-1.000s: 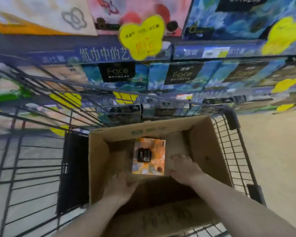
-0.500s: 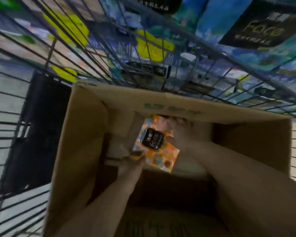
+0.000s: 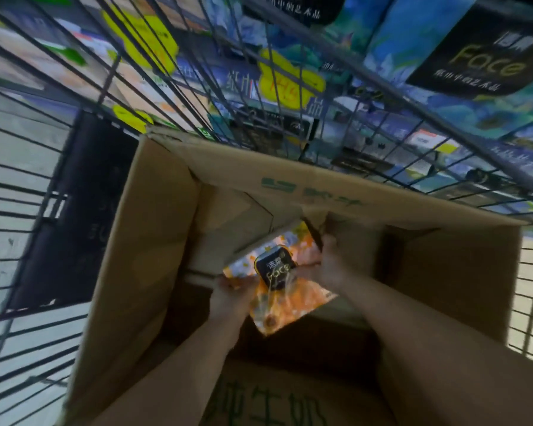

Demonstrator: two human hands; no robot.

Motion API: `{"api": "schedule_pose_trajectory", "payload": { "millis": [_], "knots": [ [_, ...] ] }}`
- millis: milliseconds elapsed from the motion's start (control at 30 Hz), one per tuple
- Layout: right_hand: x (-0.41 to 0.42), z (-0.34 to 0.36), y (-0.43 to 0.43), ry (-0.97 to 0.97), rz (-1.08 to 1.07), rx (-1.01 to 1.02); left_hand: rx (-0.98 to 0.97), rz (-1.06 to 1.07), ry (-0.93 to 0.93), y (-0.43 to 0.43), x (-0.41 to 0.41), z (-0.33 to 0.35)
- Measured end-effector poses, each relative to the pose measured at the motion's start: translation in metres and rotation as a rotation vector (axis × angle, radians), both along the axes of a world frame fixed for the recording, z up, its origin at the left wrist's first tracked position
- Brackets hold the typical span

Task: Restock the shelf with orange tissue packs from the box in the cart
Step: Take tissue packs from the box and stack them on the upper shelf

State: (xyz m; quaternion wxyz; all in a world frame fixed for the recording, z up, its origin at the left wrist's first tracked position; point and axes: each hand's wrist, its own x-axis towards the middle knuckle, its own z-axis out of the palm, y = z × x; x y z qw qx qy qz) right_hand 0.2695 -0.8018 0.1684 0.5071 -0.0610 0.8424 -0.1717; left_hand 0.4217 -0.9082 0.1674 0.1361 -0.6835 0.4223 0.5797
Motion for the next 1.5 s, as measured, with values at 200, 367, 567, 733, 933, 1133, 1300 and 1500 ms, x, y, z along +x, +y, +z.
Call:
{"api": "schedule_pose_trajectory", "payload": {
  "millis": [200, 367, 567, 733, 933, 1133, 1300, 1500],
  "knots": [
    [0.024, 0.054, 0.016, -0.123, -0.089, -0.021, -0.099, -0.073, 0.095, -0.009, 0.013, 0.057],
    [0.023, 0.122, 0.016, -0.031, -0.060, -0.083, -0.195, -0.118, 0.220, -0.013, 0.008, 0.135],
    [0.019, 0.200, 0.005, 0.059, 0.001, -0.225, -0.372, -0.117, 0.242, -0.015, 0.011, 0.214],
    [0.020, 0.255, -0.027, 0.153, 0.139, -0.360, -0.511, -0.064, 0.296, -0.035, 0.022, 0.284],
    [0.056, 0.362, -0.100, 0.333, 0.291, -0.551, -0.731, 0.026, 0.397, -0.093, 0.071, 0.380],
    [0.148, 0.436, -0.184, 0.426, 0.430, -0.762, -0.926, 0.124, 0.452, -0.157, 0.178, 0.450],
    [0.266, 0.463, -0.251, 0.435, 0.475, -0.779, -1.029, 0.225, 0.459, -0.205, 0.301, 0.481],
    [0.393, 0.483, -0.321, 0.420, 0.626, -0.852, -1.106, 0.356, 0.442, -0.248, 0.433, 0.498]
  ]
}}
